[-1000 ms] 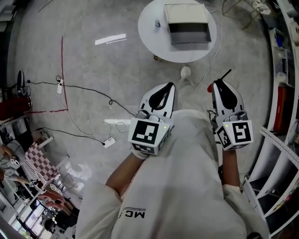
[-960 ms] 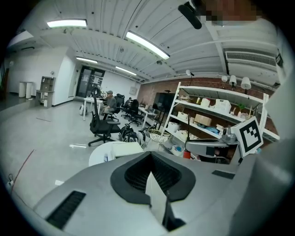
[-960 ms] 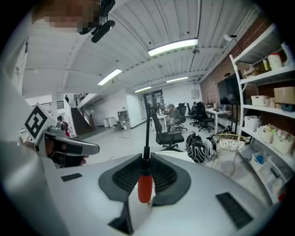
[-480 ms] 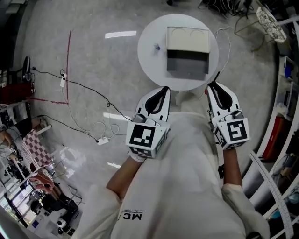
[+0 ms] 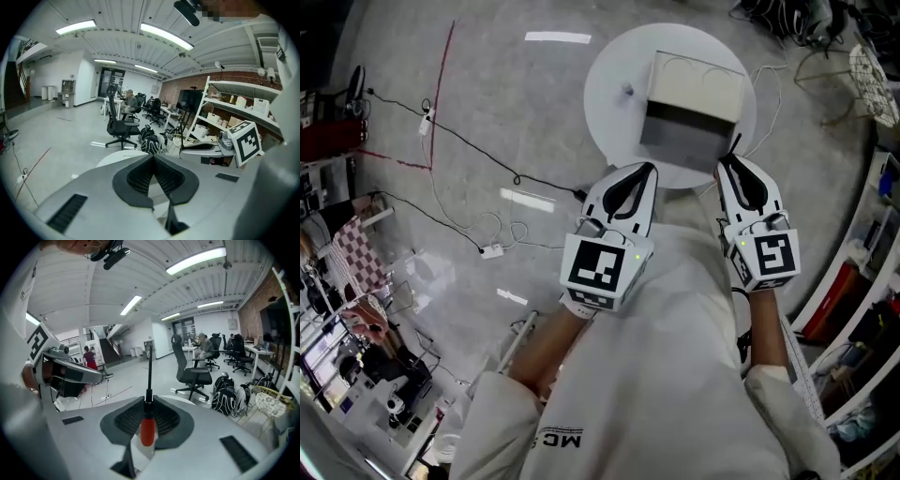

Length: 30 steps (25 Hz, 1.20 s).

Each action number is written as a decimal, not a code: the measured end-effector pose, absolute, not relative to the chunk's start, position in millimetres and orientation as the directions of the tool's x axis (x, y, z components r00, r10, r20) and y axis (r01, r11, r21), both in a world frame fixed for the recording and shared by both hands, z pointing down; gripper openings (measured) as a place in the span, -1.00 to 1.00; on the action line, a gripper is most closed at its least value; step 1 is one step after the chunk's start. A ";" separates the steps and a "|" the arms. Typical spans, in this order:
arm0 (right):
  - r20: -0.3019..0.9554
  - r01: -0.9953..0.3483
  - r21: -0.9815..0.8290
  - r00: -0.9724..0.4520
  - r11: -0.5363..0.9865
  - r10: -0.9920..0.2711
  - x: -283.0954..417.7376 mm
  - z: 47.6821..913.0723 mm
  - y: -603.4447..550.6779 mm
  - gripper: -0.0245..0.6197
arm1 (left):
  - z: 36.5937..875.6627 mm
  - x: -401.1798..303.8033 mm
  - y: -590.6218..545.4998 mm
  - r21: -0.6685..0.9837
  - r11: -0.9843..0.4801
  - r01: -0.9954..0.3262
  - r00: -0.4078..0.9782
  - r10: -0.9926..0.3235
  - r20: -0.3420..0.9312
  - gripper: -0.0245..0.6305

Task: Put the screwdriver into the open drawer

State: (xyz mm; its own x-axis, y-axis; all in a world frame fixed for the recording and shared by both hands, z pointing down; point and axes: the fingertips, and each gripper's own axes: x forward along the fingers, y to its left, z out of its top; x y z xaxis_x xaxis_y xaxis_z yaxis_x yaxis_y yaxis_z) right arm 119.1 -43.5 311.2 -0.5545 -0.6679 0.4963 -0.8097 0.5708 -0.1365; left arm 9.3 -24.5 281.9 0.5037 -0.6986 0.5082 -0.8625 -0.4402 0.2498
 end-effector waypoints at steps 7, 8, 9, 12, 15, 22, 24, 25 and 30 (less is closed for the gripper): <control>0.526 -0.785 -0.146 -0.577 0.602 -0.625 112.0 323.0 -55.4 -0.57 | 300.6 9.6 -34.6 0.273 -0.400 -0.875 0.484 -0.693 0.535 -0.89; 0.537 -0.783 -0.142 -0.575 0.605 -0.618 111.2 326.5 -56.5 -0.57 | 303.1 9.3 -36.0 0.273 -0.398 -0.876 0.482 -0.693 0.536 -0.89; 0.549 -0.782 -0.136 -0.570 0.608 -0.611 110.7 331.5 -58.5 -0.57 | 306.3 9.2 -38.5 0.273 -0.397 -0.877 0.481 -0.692 0.538 -0.89; 0.583 -0.768 -0.128 -0.570 0.627 -0.579 109.8 348.7 -63.9 -0.57 | 319.4 10.3 -45.7 0.283 -0.383 -0.879 0.476 -0.685 0.552 -0.89; 0.588 -0.750 -0.151 -0.592 0.644 -0.551 103.3 360.3 -67.9 -0.58 | 327.8 4.7 -48.1 0.306 -0.354 -0.884 0.468 -0.679 0.566 -0.89; 0.627 -0.732 -0.167 -0.596 0.661 -0.502 86.6 397.4 -74.2 -0.57 | 348.4 -4.8 -51.8 0.296 -0.341 -0.892 0.451 -0.671 0.588 -0.89; 0.644 -0.725 -0.159 -0.590 0.670 -0.487 83.1 409.7 -74.0 -0.58 | 355.3 -7.0 -50.4 0.300 -0.333 -0.894 0.448 -0.668 0.594 -0.89; 0.652 -0.722 -0.155 -0.587 0.674 -0.479 82.5 415.5 -73.6 -0.57 | 358.9 -7.2 -49.1 0.304 -0.329 -0.894 0.448 -0.666 0.597 -0.89; 0.685 -0.695 -0.136 -0.581 0.706 -0.440 78.9 441.2 -75.9 -0.57 | 375.4 -7.9 -46.7 0.303 -0.318 -0.898 0.439 -0.660 0.609 -0.89</control>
State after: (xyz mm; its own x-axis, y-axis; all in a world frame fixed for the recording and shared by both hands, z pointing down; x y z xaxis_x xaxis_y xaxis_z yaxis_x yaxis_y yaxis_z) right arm 78.9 -75.9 441.2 -0.5811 -0.4402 0.6845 -0.6948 0.7062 -0.1358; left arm -7.9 -46.7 375.4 0.4391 -0.6604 0.6092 -0.8984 -0.3179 0.3029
